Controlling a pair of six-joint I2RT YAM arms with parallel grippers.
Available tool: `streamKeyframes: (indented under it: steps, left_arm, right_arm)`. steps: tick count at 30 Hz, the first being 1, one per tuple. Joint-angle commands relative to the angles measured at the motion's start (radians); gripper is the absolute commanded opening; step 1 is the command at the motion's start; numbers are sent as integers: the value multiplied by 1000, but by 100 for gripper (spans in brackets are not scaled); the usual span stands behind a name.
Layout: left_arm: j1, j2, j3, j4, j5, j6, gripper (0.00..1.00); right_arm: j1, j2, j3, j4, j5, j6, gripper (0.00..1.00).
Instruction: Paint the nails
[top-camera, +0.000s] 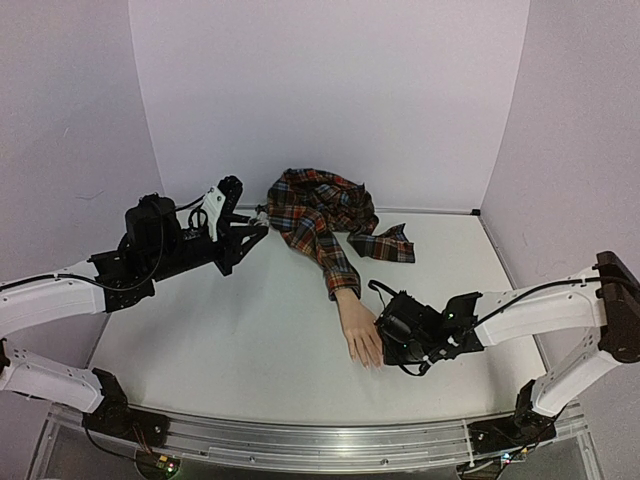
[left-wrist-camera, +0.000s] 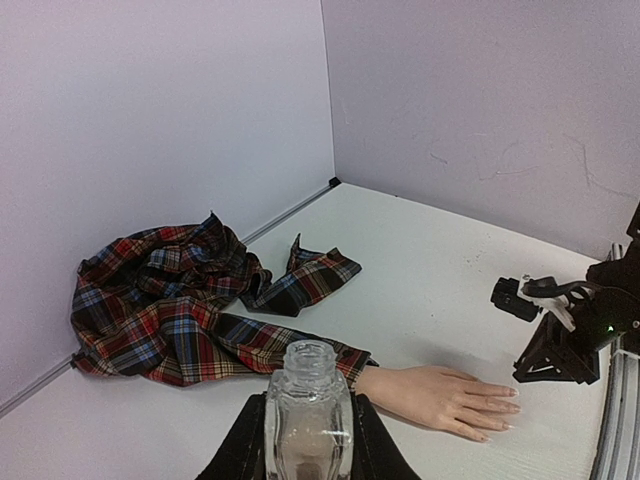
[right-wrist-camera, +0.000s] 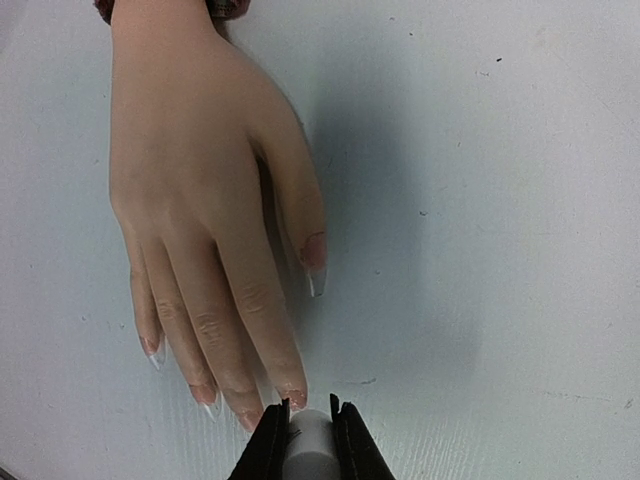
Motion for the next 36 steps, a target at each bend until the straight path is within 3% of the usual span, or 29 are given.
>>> streamKeyframes:
  steps: [1, 21, 36]
  left_arm:
    - [6, -10, 9, 43, 19, -10, 0]
    - [6, -9, 15, 45, 22, -8, 0]
    - [6, -18, 12, 41, 21, -6, 0]
  right_arm:
    - [-5, -30, -11, -10, 16, 11, 0]
    - [-5, -86, 16, -44, 28, -20, 0]
    - [-5, -1, 65, -20, 19, -44, 0]
